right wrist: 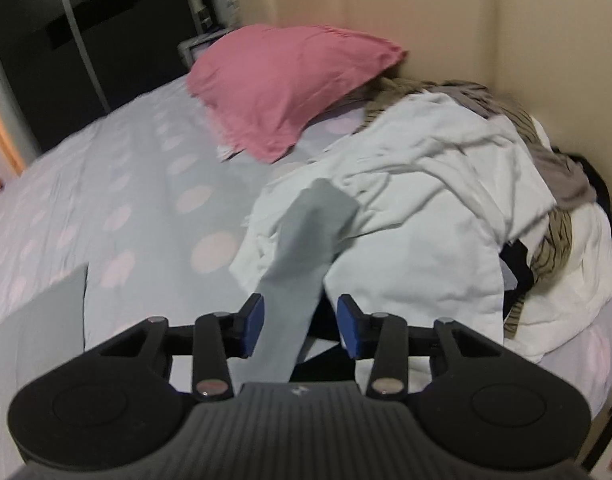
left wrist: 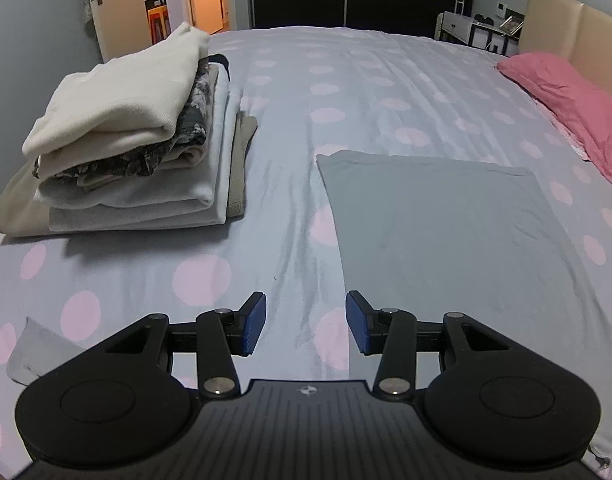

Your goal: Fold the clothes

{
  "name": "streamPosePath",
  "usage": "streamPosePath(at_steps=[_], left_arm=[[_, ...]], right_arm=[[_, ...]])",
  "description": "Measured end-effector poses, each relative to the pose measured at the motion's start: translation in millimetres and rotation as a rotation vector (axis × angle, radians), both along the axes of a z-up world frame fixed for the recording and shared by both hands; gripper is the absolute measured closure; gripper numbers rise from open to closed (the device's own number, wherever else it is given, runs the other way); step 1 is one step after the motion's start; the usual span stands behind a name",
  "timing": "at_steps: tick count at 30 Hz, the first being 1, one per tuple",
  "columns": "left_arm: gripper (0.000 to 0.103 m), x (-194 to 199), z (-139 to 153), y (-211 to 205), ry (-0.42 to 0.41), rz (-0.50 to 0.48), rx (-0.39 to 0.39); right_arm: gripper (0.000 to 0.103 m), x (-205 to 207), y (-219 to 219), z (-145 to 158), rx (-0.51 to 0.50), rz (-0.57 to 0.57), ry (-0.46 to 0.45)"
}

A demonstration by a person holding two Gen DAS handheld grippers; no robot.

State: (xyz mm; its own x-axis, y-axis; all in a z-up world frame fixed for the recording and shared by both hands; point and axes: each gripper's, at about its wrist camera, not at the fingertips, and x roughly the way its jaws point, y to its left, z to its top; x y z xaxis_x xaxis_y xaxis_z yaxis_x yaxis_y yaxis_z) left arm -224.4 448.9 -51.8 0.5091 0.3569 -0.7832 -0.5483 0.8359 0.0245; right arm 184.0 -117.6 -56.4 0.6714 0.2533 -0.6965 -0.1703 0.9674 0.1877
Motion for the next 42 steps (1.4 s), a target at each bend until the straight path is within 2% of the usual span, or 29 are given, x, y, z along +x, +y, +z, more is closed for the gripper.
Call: streamPosePath(at_steps=[6,11,13,14,15,17,19,22,25,30,34,38,42], left_arm=[[0.061,21,-24,1,0.054,0.036,0.006],[0.061,43,-35,-3,0.073,0.011,0.014],[0.061,48,-38,-4,0.071,0.003,0.013],[0.061,50,-39,-4,0.071,0.0,0.014],[0.061,51,-40,-5,0.075,-0.004,0.017],[0.061,52,-41,-8,0.079,-0.011,0.022],[0.061,49,-37,-10,0.066,-0.014,0.018],[0.061,45,-29,-14,0.04,-0.022,0.01],[0.061,39,-18,-20,0.003,-0.038,0.001],[0.061,27,-1,-33,-0.052,-0.069,-0.001],[0.061,21,5,-40,-0.075,-0.085,-0.004],[0.061,15,5,-45,-0.079,-0.101,-0.013],[0.061,6,1,-52,-0.083,-0.109,-0.032]], right_arm=[[0.058,42,-12,-19,0.059,-0.061,-0.022],[0.06,81,-19,-34,0.152,-0.123,-0.014],[0.069,89,-16,-41,0.168,-0.128,0.0],[0.083,93,-15,-44,0.176,-0.131,0.006],[0.09,92,-15,-43,0.175,-0.127,-0.007],[0.098,90,-14,-39,0.174,-0.12,-0.032],[0.099,88,-13,-36,0.173,-0.113,-0.058],[0.099,71,-10,-16,0.173,-0.087,-0.084],[0.099,47,5,17,0.172,-0.005,-0.126],[0.099,-15,47,70,0.195,0.171,-0.179],[0.099,-68,88,93,0.214,0.332,-0.17],[0.099,-122,139,98,0.212,0.503,-0.136],[0.099,-170,186,76,0.172,0.627,-0.111]])
